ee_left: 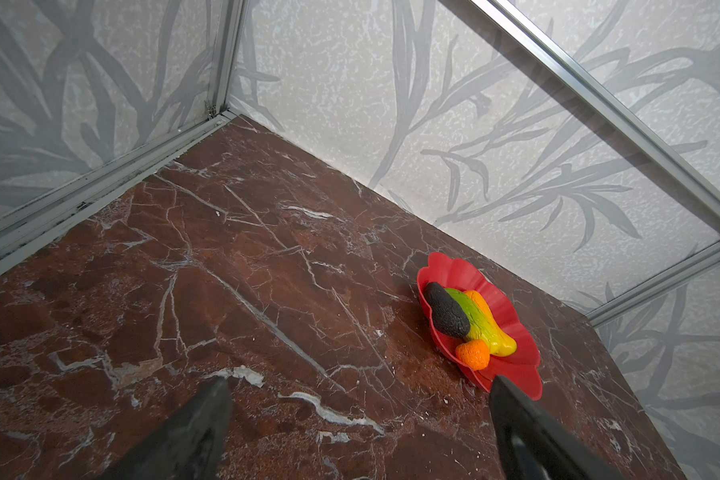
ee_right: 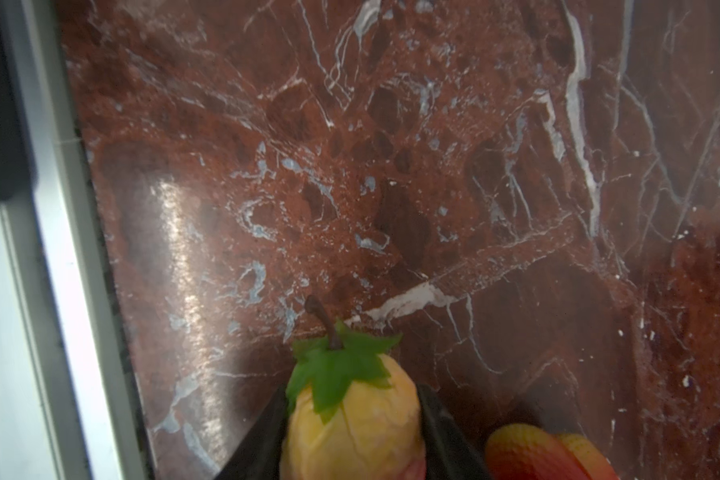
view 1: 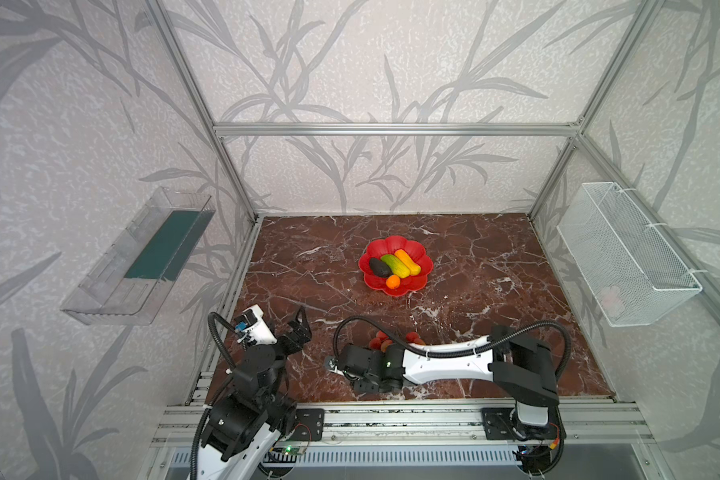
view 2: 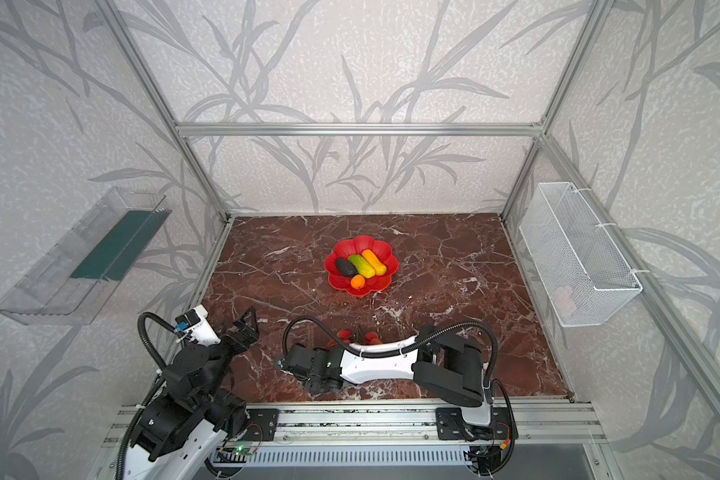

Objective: Place and organize the fake fruits in the fruit bowl
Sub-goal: 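Grasp the pale pear near the lychees with the right gripper, then carry the pear into the bowl beside the orange and release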

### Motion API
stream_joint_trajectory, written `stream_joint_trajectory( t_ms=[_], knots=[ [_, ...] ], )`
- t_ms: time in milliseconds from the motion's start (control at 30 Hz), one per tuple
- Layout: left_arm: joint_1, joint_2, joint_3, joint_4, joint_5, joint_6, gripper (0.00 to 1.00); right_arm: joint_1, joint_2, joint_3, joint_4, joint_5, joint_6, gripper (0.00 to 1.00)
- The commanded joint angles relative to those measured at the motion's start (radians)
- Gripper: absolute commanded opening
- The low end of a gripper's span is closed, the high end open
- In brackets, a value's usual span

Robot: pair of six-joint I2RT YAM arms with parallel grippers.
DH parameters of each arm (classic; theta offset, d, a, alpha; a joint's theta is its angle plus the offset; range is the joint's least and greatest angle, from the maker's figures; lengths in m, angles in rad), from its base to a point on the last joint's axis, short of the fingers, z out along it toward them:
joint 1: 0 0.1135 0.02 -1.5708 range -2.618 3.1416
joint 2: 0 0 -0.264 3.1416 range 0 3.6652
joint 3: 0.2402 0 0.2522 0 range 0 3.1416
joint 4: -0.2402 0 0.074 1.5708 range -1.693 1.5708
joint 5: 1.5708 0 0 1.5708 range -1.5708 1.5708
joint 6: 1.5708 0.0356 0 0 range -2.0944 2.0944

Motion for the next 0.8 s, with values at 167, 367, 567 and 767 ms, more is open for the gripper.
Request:
stream_joint_trajectory(
  t_ms=[167,367,567,767],
  knots=[
    [0.003,-0.01,0.03,-0.019,-0.011,-0.015,0.96,-0.146,-0.217,0.015,0.044,-0.107,0.142,0.26],
    [0.004,-0.008,0.034,-0.014,0.037,-0.02,0.93,-0.411,-0.327,-0.019,0.106,-0.124,0.196,0.27],
    [0.004,-0.007,0.031,-0.03,0.071,-0.034,0.91,-0.649,-0.211,0.041,0.097,-0.17,0.188,0.27],
    [0.003,-0.007,0.036,-0.039,0.085,-0.047,0.9,-0.766,-0.063,0.104,0.113,-0.204,0.178,0.27]
  ],
)
